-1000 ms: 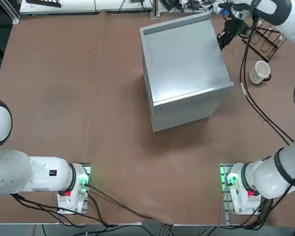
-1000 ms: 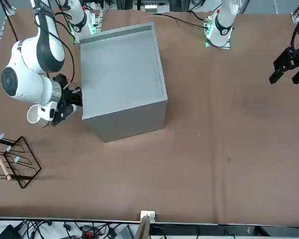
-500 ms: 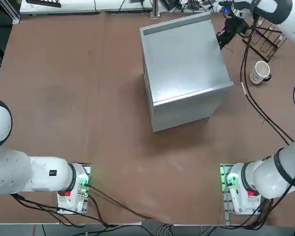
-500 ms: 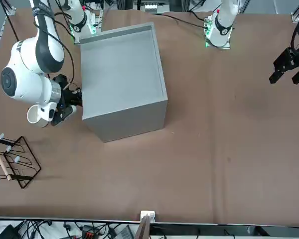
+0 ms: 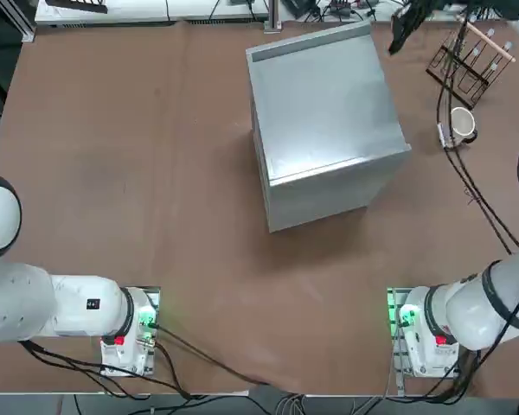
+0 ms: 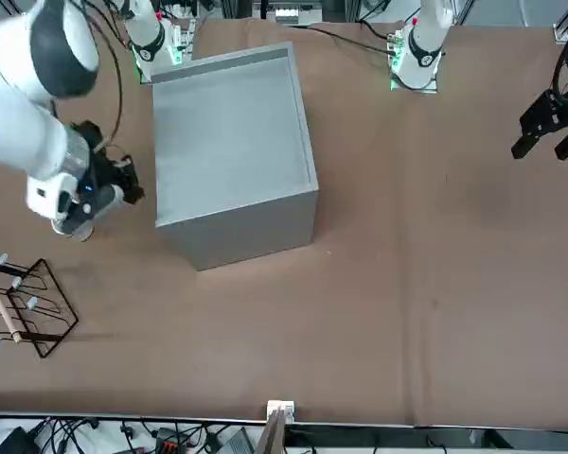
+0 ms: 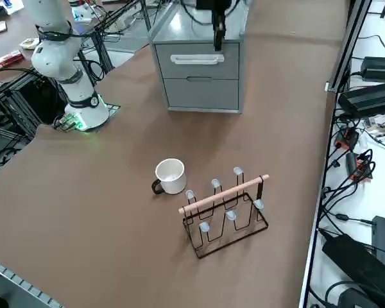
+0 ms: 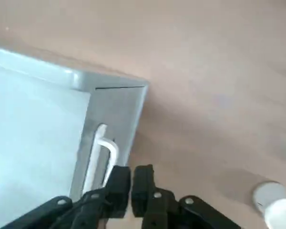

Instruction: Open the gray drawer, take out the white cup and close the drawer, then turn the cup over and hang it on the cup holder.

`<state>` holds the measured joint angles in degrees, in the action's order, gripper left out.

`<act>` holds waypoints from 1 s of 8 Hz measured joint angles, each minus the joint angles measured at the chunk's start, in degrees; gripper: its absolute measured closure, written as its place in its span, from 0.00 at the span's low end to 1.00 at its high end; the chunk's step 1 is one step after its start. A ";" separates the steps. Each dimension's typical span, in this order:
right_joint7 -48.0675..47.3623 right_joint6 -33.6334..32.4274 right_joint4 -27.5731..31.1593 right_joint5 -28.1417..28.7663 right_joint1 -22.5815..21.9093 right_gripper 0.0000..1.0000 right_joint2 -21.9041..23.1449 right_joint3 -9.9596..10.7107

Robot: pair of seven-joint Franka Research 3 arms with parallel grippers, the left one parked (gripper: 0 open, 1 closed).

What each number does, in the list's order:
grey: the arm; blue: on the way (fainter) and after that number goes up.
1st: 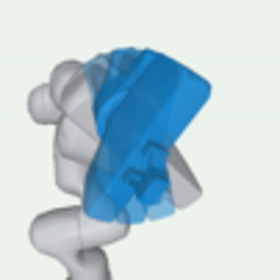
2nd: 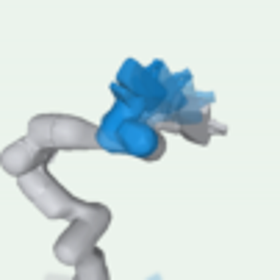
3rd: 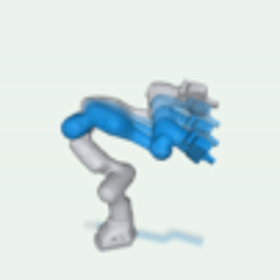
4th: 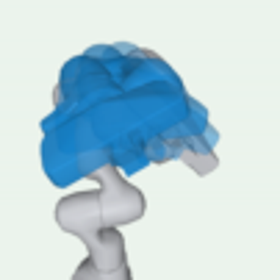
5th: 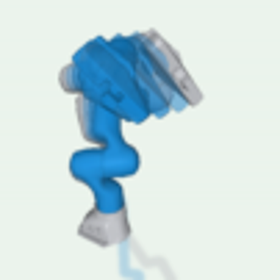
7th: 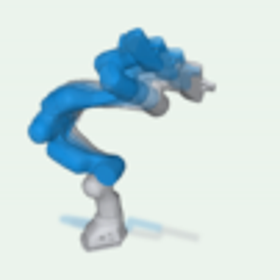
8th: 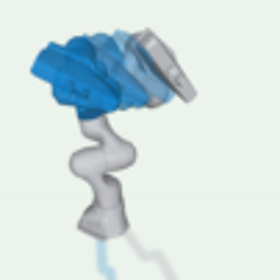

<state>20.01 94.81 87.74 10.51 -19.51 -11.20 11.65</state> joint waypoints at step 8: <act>1.57 -5.71 -2.49 -5.70 3.01 0.00 3.60 10.30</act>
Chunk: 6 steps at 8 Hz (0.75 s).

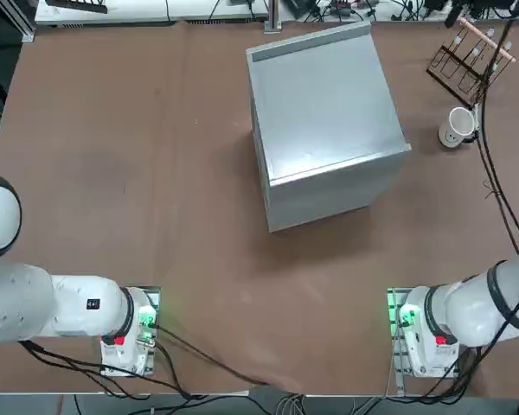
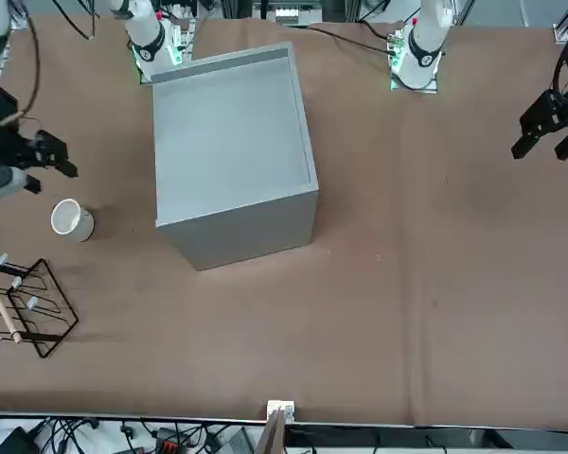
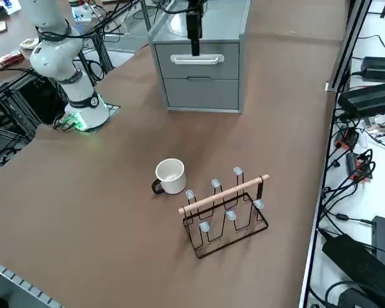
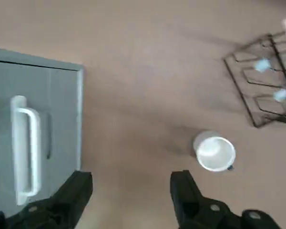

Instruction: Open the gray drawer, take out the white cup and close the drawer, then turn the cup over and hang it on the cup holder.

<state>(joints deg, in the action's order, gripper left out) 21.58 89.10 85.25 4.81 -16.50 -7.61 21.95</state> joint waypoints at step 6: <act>39.05 11.50 10.93 2.92 13.13 0.00 1.15 8.43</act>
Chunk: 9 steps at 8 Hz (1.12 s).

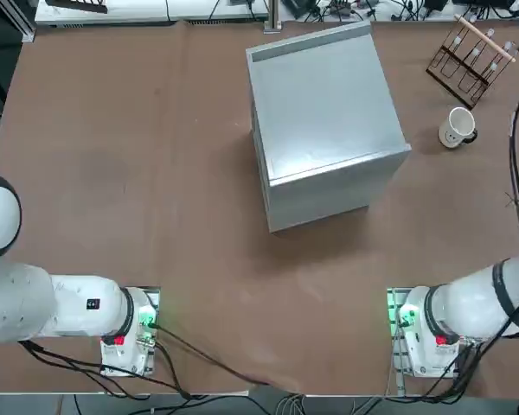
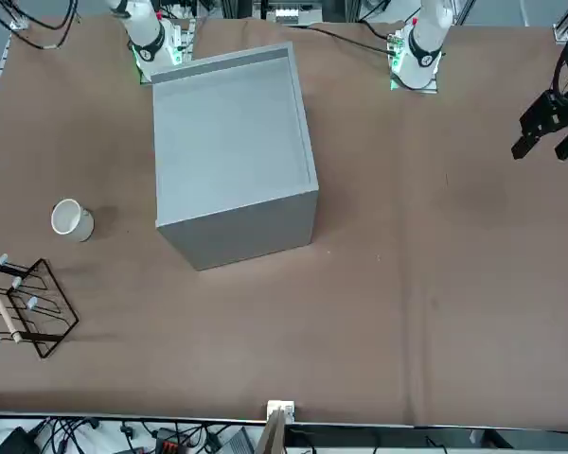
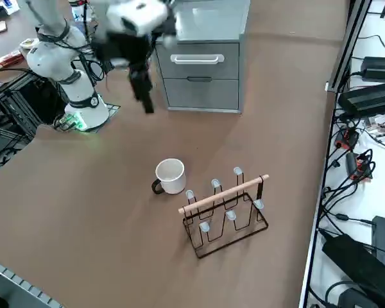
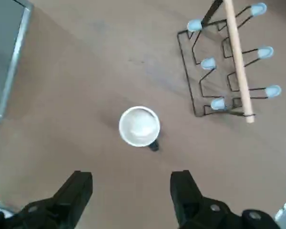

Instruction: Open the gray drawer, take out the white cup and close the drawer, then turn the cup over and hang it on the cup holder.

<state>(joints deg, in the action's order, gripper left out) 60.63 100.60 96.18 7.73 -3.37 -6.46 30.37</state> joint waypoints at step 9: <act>57.76 10.34 12.41 36.34 20.73 0.00 -16.56 -0.07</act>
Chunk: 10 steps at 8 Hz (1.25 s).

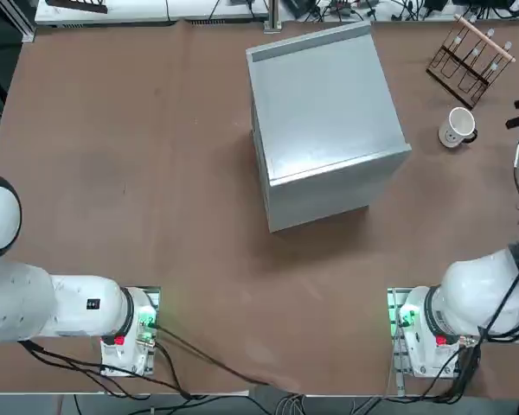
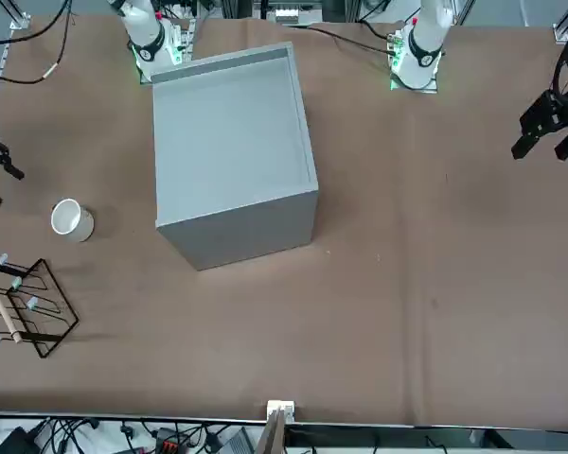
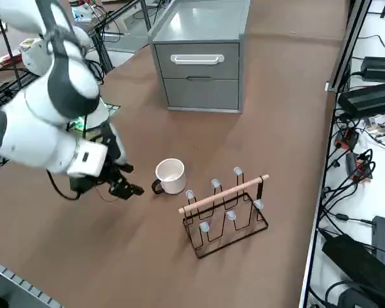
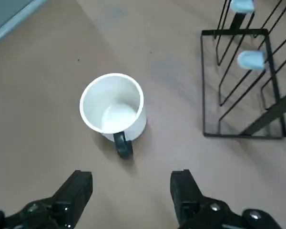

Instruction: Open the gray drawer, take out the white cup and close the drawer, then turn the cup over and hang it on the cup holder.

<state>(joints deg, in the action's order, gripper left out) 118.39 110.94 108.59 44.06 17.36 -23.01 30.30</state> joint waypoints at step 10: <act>27.52 -29.28 -10.20 29.60 12.73 0.00 -24.62 -0.64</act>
<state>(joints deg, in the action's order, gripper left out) 145.91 81.66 98.39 73.66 30.09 -47.63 29.66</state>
